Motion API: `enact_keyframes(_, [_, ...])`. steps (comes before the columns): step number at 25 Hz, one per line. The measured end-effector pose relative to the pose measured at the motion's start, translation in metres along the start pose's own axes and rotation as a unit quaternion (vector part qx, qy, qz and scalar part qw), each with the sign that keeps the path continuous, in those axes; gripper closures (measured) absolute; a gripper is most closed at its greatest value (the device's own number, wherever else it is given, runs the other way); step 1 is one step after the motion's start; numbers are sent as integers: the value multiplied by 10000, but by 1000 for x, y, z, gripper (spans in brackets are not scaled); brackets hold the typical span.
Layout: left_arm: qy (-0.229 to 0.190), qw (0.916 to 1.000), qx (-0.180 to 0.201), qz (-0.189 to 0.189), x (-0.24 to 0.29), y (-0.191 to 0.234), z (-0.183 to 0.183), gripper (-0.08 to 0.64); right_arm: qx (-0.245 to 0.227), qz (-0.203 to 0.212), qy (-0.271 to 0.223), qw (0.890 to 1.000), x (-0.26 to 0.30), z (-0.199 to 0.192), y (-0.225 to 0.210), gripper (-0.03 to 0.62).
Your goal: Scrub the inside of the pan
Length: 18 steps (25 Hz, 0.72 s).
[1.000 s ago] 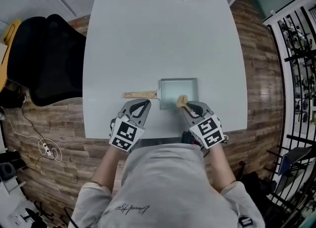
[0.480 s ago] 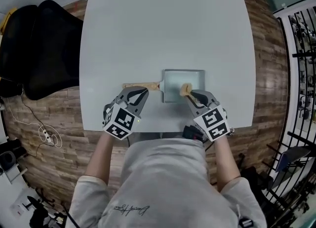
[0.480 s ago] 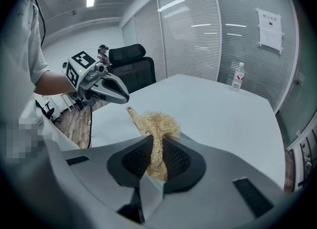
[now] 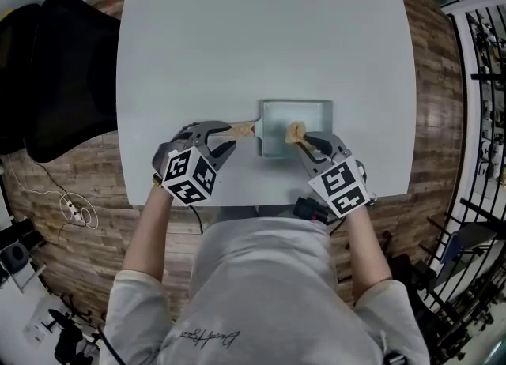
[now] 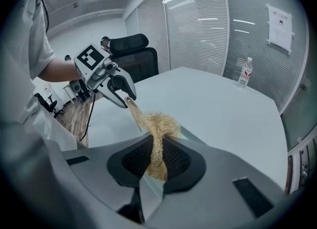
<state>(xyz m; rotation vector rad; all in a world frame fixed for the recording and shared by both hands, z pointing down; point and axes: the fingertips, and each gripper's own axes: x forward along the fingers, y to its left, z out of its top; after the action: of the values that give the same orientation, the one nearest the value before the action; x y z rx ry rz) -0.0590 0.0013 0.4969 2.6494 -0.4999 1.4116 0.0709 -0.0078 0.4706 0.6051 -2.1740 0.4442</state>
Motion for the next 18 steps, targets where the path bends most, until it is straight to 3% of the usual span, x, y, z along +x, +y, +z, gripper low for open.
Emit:
enact_keyframes(7, [364, 9981, 346, -358, 23, 1, -15, 365, -353, 107, 261, 9990, 16, -5, -1, 522])
enact_keyframes(14, [718, 9934, 586, -672, 38, -7, -30, 365, -896, 192, 741, 9930, 38, -18, -11, 522])
enact_keyframes(18, [854, 9915, 790, -586, 40, -6, -33, 396, -1315, 280, 980, 9861, 54, -16, -15, 522])
